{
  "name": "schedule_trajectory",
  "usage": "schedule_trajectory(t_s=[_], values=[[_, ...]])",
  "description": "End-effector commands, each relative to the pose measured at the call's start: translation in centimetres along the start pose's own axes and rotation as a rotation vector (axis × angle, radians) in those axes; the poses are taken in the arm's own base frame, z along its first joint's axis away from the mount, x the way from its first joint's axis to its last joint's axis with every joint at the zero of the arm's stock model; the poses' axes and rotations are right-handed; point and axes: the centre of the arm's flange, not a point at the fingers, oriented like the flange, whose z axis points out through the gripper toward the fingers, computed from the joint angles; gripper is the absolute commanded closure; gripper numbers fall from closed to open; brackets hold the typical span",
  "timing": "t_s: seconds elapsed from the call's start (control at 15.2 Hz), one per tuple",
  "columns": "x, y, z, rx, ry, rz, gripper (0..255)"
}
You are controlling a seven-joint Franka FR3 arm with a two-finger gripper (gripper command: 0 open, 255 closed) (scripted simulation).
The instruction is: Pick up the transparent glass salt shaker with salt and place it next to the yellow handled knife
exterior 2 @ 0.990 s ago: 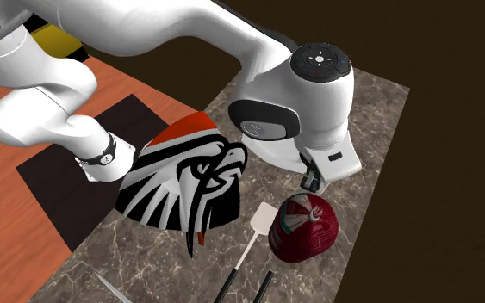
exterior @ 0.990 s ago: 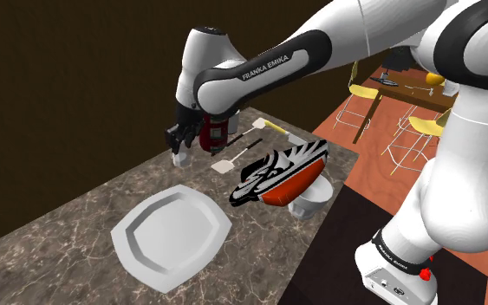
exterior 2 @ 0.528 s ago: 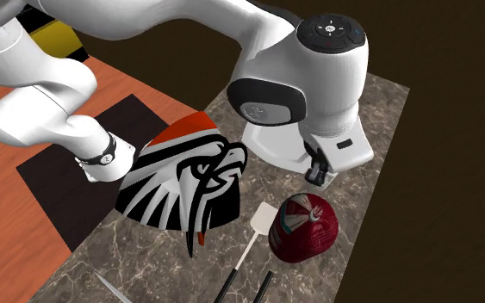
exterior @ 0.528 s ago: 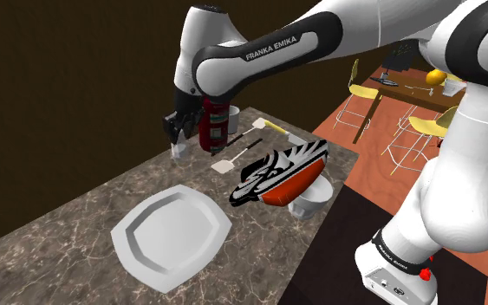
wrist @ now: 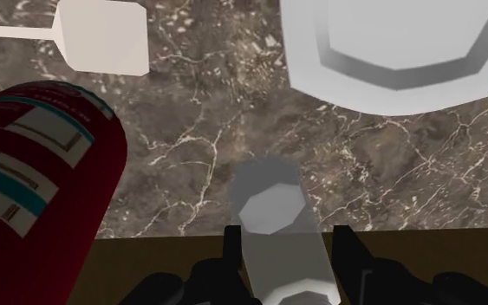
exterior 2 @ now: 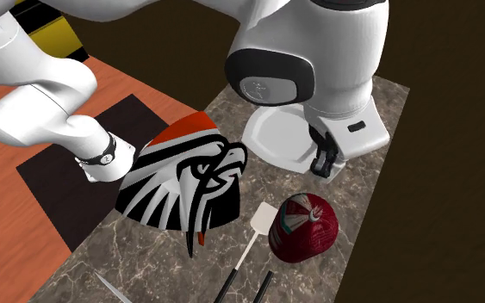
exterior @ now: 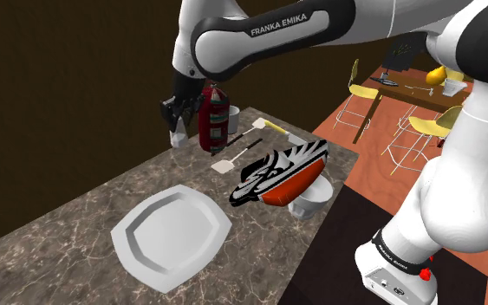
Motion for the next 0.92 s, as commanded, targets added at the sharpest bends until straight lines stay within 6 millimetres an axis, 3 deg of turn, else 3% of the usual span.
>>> schedule_trajectory(t_s=[0.0, 0.4, 0.86], values=[[0.3, -0.2, -1.0, 0.000, 0.000, 0.000, 255], [0.9, -0.5, -3.7, 0.000, 0.000, 0.000, 255], [-4.7, 6.4, -6.0, 0.000, 0.000, 0.000, 255]])
